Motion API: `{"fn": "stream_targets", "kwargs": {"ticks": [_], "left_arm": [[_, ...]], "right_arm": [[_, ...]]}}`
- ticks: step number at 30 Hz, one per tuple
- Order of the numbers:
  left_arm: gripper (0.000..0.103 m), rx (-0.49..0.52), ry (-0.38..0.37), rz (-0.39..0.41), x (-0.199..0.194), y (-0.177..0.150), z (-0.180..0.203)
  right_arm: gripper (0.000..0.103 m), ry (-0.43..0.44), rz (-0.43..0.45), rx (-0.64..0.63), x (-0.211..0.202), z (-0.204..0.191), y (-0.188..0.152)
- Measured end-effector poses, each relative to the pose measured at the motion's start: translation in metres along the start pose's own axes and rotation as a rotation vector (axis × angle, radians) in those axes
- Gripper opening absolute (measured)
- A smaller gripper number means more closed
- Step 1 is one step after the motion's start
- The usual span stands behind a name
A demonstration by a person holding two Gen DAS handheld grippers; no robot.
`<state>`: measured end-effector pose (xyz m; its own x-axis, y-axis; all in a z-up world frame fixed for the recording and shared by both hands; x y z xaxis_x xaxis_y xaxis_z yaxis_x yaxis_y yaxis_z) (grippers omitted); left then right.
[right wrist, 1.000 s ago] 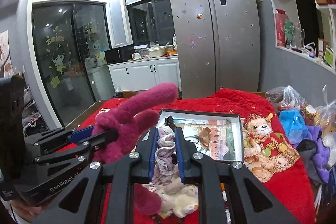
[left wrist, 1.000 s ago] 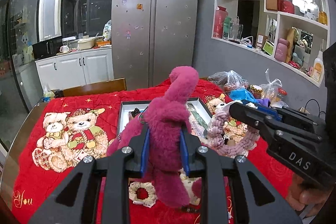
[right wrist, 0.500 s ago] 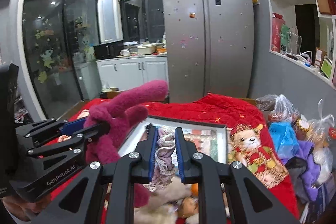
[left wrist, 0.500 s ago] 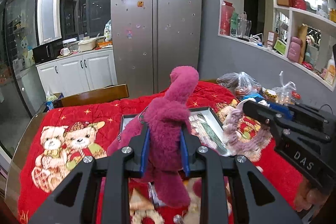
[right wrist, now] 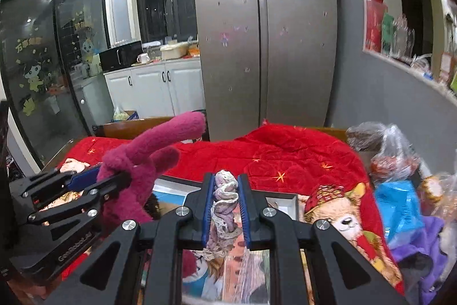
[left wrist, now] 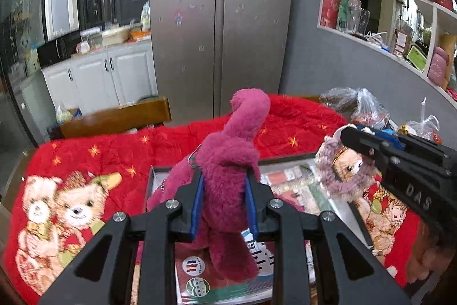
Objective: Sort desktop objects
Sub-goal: 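Carry the pink plush with the left tool while the right tool carries the scrunchie to the box, then open both tools to drop the plush and scrunchie into the box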
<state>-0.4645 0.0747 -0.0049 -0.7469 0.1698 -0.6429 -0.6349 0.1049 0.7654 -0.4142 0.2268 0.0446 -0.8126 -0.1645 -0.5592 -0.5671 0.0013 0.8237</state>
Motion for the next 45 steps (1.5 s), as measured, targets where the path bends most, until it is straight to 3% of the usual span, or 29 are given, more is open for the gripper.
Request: {"fn": "stream_targets", "kwargs": {"ticks": [4, 8, 14, 23, 29, 31, 33, 35, 36, 37, 45], "left_arm": [[0.026, 0.047, -0.018, -0.018, 0.011, -0.01, 0.002], [0.026, 0.021, -0.063, -0.027, 0.011, -0.014, -0.001], [0.026, 0.065, -0.049, -0.034, 0.012, -0.022, 0.009], [0.026, 0.08, -0.048, -0.036, 0.015, -0.02, 0.012], [0.035, 0.126, -0.024, -0.052, 0.02, -0.022, 0.023], [0.045, 0.129, -0.011, -0.057, 0.02, -0.022, 0.024], [0.077, 0.137, 0.023, -0.05, 0.019, -0.021, 0.023], [0.088, 0.139, 0.044, -0.029, 0.015, -0.02, 0.02], [0.091, 0.136, 0.057, -0.018, 0.012, -0.018, 0.018], [0.092, 0.134, 0.063, -0.015, 0.01, -0.017, 0.017], [0.095, 0.121, 0.049, -0.003, 0.004, -0.014, 0.014]], "right_arm": [[0.017, 0.001, -0.027, 0.025, 0.023, 0.015, -0.01], [0.017, -0.004, -0.092, 0.027, 0.042, 0.023, -0.019], [0.017, 0.0, -0.142, 0.021, 0.054, 0.018, -0.027], [0.017, -0.016, -0.15, -0.018, 0.059, 0.014, -0.028], [0.017, -0.028, -0.172, 0.003, 0.068, 0.024, -0.032], [0.017, -0.03, -0.176, 0.005, 0.069, 0.024, -0.032], [0.022, -0.019, -0.183, 0.015, 0.07, 0.026, -0.032], [0.044, -0.049, -0.173, -0.004, 0.069, 0.026, -0.031], [0.06, -0.066, -0.162, -0.017, 0.067, 0.025, -0.03], [0.068, -0.075, -0.15, -0.03, 0.065, 0.024, -0.029], [0.074, -0.084, -0.115, -0.004, 0.054, 0.03, -0.02]]}}
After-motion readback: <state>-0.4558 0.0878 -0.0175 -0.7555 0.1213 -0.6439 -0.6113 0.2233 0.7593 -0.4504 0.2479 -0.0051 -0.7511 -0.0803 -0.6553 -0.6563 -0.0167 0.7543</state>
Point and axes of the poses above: each gripper's, at about its wrist camera, not at the fingertips, and x roughly the way its jaws point, z to its right, y to its top, the point moved 2 cm from there along x, roughly the way its jaws point, and after that the axes turned 3 degrees about y, right-handed, at the moved point
